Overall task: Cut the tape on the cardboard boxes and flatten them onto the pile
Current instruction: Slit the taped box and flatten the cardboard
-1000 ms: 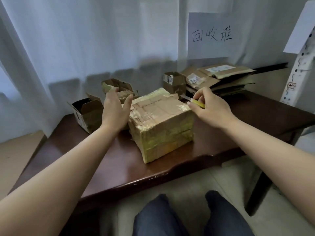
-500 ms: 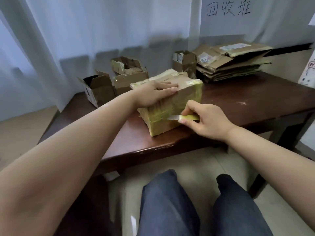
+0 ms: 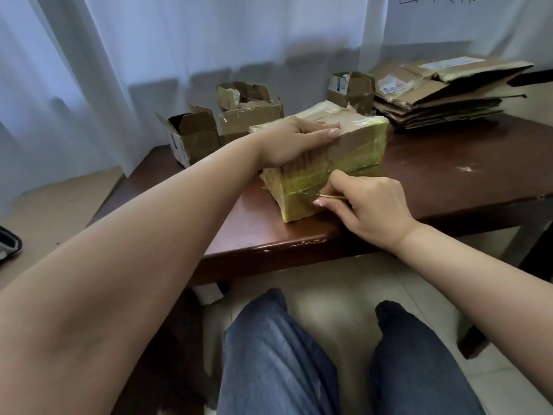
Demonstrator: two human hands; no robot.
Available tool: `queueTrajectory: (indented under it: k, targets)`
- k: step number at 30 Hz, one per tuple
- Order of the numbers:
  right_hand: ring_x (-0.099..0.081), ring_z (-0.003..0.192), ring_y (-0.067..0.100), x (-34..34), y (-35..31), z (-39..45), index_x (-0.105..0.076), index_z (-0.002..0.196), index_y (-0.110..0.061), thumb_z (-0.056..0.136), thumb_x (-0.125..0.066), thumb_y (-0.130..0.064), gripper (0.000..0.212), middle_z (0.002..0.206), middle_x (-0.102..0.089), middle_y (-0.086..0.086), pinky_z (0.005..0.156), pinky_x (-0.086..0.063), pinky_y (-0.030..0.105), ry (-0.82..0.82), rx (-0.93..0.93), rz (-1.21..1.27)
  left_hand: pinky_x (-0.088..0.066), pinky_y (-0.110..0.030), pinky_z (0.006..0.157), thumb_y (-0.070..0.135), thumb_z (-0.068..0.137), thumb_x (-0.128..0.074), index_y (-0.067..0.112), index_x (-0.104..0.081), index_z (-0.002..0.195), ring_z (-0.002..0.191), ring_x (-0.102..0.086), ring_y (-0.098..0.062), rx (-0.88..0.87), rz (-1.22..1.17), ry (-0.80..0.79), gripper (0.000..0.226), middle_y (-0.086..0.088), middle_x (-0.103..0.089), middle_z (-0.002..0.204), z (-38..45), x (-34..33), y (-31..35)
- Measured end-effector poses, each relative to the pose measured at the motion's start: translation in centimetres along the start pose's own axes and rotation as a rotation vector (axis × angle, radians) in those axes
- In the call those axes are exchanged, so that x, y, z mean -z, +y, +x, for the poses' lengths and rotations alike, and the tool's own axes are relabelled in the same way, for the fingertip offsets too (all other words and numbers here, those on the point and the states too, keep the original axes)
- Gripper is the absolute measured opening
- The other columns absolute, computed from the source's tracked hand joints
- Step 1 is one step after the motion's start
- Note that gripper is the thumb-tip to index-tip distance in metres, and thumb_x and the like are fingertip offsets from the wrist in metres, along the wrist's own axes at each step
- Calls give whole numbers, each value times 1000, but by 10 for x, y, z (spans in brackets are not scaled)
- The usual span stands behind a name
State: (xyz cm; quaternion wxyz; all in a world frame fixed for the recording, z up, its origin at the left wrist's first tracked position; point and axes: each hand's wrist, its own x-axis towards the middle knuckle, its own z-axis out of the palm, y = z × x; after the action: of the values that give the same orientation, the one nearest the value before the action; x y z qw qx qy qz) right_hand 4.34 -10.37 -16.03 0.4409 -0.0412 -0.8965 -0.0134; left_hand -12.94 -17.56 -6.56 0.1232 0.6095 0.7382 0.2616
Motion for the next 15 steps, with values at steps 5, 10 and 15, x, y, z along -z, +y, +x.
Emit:
queueTrajectory:
  k: [5, 10, 15]
  targets:
    - [-63, 68, 20, -5, -2, 5, -57, 85, -17, 90, -50, -43, 28, 75, -65, -4, 47, -40, 28, 2, 69, 18, -22, -15, 110, 51, 92, -55, 29, -56, 134, 132, -35, 5, -21, -8, 15, 48, 18, -47, 143, -1, -1, -1]
    - [-61, 70, 23, -8, -6, 6, -55, 84, -16, 91, -52, -42, 26, 76, -61, -2, 46, -38, 29, -6, 131, -34, -22, -21, 114, 54, 89, -58, 32, -56, 133, 134, -35, 4, -20, -6, -1, 50, 19, -46, 143, -3, 1, -1]
    - [-58, 67, 24, -13, -9, 4, -58, 85, -17, 88, -56, -40, 23, 74, -59, 1, 49, -36, 30, 31, 119, -119, -30, -13, 106, 43, 92, -60, 26, -62, 128, 125, -45, 6, -55, -37, -5, 40, 15, -55, 135, -2, 2, 3]
